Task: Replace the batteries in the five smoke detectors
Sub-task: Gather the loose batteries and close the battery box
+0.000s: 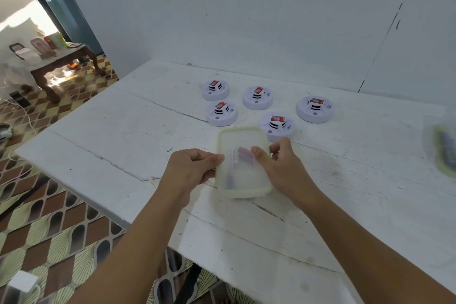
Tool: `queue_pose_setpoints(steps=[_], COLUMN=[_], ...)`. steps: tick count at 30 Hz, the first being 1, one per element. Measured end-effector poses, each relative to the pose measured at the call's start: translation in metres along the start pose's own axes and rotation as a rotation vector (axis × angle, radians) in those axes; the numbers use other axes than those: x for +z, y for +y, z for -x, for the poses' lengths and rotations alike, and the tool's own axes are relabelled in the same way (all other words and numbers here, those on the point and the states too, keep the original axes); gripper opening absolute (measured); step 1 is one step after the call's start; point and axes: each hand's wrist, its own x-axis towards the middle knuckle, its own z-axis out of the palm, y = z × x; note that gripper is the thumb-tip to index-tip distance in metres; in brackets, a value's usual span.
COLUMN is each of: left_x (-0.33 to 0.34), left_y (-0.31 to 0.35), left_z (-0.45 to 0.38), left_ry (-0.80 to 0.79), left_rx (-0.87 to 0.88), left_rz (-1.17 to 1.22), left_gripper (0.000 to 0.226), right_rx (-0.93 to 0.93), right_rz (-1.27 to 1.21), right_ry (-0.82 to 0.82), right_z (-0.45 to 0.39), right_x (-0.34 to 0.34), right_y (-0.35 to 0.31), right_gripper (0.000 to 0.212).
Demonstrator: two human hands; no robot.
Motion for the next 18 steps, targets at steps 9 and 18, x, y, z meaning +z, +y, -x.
queue_pose_setpoints(steps=[9, 18], left_x=[-0.0013, 0.0011], left_y=[0.001, 0.0015], left_z=[0.0005, 0.0009], left_ry=[-0.006, -0.004], left_rx=[-0.001, 0.013], left_rz=[-0.009, -0.017], left_gripper=[0.024, 0.023], right_rx=[0.0, 0.004], right_rz=[0.016, 0.041], right_ry=[-0.013, -0.016], right_z=[0.0, -0.0019], right_x=[-0.0016, -0.0012], right_y=[0.0007, 0.0009], right_gripper=[0.046, 0.044])
